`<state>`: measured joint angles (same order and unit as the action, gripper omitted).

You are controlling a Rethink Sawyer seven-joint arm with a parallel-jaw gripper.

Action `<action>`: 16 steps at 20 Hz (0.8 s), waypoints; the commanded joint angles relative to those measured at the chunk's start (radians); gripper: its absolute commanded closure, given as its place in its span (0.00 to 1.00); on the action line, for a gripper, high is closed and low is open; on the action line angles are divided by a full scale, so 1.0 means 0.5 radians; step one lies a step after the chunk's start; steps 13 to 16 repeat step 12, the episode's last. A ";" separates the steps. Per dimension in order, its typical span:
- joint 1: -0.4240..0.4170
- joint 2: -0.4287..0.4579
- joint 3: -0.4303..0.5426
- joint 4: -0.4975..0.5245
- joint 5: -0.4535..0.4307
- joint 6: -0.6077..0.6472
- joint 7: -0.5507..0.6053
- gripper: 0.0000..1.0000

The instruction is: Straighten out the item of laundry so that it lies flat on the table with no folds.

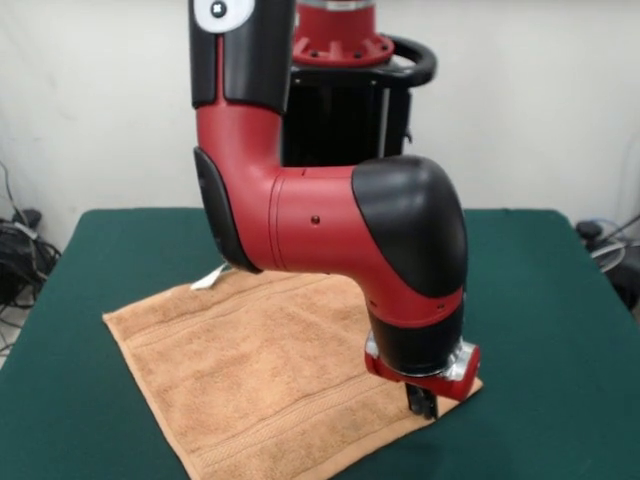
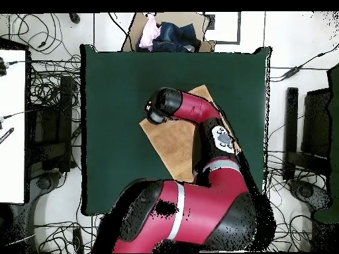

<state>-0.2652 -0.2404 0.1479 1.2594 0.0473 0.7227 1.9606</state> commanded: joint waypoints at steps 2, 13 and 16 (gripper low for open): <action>0.098 0.230 0.178 -0.184 0.037 -0.236 0.172 1.00; 0.034 -0.080 0.199 0.137 0.068 -0.084 0.154 1.00; 0.034 -0.080 0.199 0.137 0.068 -0.084 0.154 1.00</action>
